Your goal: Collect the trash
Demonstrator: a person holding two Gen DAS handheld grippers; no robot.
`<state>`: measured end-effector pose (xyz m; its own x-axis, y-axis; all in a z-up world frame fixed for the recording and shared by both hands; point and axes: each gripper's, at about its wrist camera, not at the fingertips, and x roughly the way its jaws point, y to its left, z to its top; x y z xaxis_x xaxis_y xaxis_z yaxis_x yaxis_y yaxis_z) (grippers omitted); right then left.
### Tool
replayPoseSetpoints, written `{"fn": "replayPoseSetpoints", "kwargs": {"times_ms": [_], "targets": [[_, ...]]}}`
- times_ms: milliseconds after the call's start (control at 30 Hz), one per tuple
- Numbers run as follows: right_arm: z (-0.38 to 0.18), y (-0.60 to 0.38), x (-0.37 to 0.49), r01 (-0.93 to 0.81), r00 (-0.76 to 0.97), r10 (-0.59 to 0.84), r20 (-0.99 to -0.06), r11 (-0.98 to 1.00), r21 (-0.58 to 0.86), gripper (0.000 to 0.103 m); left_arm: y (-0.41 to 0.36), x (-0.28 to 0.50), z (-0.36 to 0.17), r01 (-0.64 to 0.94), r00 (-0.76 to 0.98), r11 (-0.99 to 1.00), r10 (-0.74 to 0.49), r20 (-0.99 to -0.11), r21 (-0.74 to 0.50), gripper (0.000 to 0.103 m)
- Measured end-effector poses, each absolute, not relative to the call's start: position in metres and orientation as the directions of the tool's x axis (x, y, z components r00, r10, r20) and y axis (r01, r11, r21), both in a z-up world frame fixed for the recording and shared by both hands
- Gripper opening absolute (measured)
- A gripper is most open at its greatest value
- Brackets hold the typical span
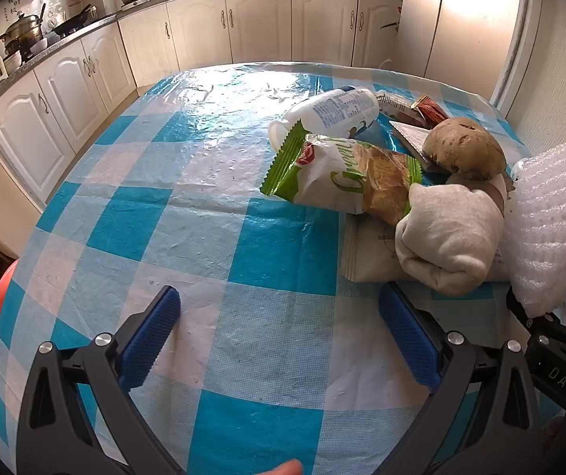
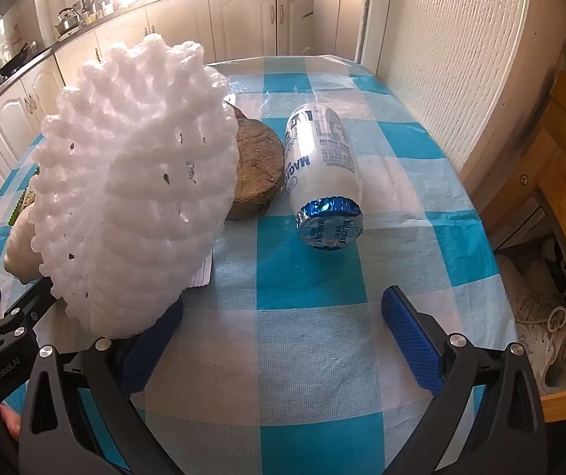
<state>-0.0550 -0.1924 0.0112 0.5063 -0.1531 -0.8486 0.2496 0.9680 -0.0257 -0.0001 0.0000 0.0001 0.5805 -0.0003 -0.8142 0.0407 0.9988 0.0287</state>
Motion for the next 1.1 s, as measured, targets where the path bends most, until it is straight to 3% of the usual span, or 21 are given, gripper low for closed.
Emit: {"fn": "replayPoseSetpoints", "kwargs": {"times_ms": [700, 1100], "targets": [[0.015, -0.183, -0.082, 0.219, 0.512, -0.134, -0.848, 0.975, -0.022, 0.099, 0.002, -0.008, 0.003, 0.049, 0.585, 0.998, -0.002, -0.811, 0.033, 0.1], [0.034, -0.182, -0.123, 0.211, 0.582, -0.085, -0.809, 0.976, 0.049, 0.098, 0.003, -0.048, 0.037, 0.101, 0.702, 0.992, -0.02, -0.712, 0.071, 0.1]]}}
